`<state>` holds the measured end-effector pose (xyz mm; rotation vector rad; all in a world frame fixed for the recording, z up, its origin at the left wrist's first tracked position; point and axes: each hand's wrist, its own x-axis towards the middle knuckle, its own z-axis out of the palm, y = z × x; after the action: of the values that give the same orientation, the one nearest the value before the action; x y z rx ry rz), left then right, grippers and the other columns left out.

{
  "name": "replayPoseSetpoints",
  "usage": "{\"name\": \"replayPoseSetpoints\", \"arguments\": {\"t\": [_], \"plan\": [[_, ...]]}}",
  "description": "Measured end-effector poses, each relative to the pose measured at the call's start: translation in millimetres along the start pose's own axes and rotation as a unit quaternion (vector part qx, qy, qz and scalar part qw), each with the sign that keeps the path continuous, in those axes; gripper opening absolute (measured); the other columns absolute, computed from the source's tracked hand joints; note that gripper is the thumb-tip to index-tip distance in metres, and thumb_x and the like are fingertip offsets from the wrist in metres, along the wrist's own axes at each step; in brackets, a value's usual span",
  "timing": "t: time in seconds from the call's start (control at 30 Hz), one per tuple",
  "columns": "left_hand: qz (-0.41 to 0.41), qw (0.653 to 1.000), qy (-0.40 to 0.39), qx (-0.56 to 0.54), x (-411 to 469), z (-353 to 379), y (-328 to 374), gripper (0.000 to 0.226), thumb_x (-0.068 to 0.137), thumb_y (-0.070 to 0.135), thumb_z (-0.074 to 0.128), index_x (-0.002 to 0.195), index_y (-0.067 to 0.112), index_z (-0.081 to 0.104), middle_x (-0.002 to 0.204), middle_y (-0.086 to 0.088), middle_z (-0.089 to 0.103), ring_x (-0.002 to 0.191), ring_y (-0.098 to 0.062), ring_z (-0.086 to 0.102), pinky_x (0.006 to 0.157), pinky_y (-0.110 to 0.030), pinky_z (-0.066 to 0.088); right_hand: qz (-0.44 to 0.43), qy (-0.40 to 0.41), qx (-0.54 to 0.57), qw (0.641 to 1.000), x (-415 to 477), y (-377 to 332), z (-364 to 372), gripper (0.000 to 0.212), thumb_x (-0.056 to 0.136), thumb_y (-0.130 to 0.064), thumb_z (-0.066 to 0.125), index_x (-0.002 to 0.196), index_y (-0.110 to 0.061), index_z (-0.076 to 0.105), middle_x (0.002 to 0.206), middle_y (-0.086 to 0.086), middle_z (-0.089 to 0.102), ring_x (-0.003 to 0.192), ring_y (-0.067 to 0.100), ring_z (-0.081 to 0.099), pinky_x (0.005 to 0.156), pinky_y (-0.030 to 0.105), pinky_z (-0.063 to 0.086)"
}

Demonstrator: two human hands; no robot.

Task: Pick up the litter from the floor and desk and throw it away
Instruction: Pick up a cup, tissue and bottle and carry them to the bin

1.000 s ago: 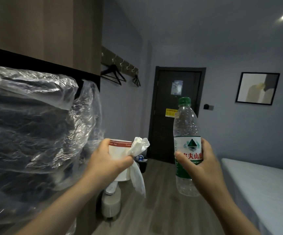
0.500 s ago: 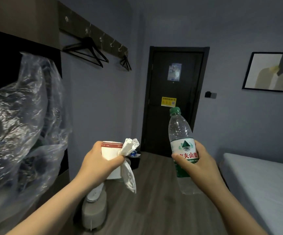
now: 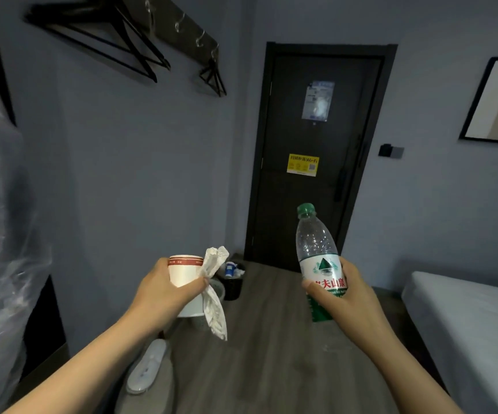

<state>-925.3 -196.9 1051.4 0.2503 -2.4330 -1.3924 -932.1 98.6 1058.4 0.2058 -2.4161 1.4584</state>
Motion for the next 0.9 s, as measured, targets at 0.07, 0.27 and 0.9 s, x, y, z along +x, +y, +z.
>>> {"name": "replayPoseSetpoints", "arguments": {"t": [0.07,0.27,0.9], "plan": [[-0.004,1.000,-0.002,0.000,42.2,8.1,-7.0,0.050,0.074,0.042,0.075,0.111,0.019,0.049,0.096,0.006,0.059,0.080,-0.005,0.055,0.056,-0.022,0.039,0.011,0.002,-0.004,1.000,35.0,9.7,14.0,0.051,0.078,-0.040,0.075,0.119,-0.038,0.044,0.096,-0.011,0.063,0.081,0.005,0.065,0.053,0.013,0.050],[-0.040,0.999,-0.016,0.010,158.2,59.6,-32.8,0.047,0.073,0.036,0.078,0.108,0.015,0.053,0.099,-0.001,0.063,0.085,-0.017,0.060,0.065,-0.030,0.044,0.046,-0.002,-0.016,0.999,144.2,61.3,49.5,0.053,0.077,-0.039,0.075,0.119,-0.039,0.043,0.097,-0.012,0.062,0.080,0.006,0.065,0.054,0.014,0.051],[-0.116,0.992,-0.023,0.052,476.7,244.4,-86.5,0.060,0.062,0.054,0.075,0.105,0.015,0.061,0.095,0.002,0.067,0.085,-0.012,0.064,0.066,-0.028,0.049,0.101,-0.117,-0.019,0.988,510.3,252.1,124.7,0.053,0.077,-0.038,0.076,0.119,-0.033,0.043,0.094,-0.011,0.062,0.080,0.007,0.065,0.060,0.020,0.052]]}}
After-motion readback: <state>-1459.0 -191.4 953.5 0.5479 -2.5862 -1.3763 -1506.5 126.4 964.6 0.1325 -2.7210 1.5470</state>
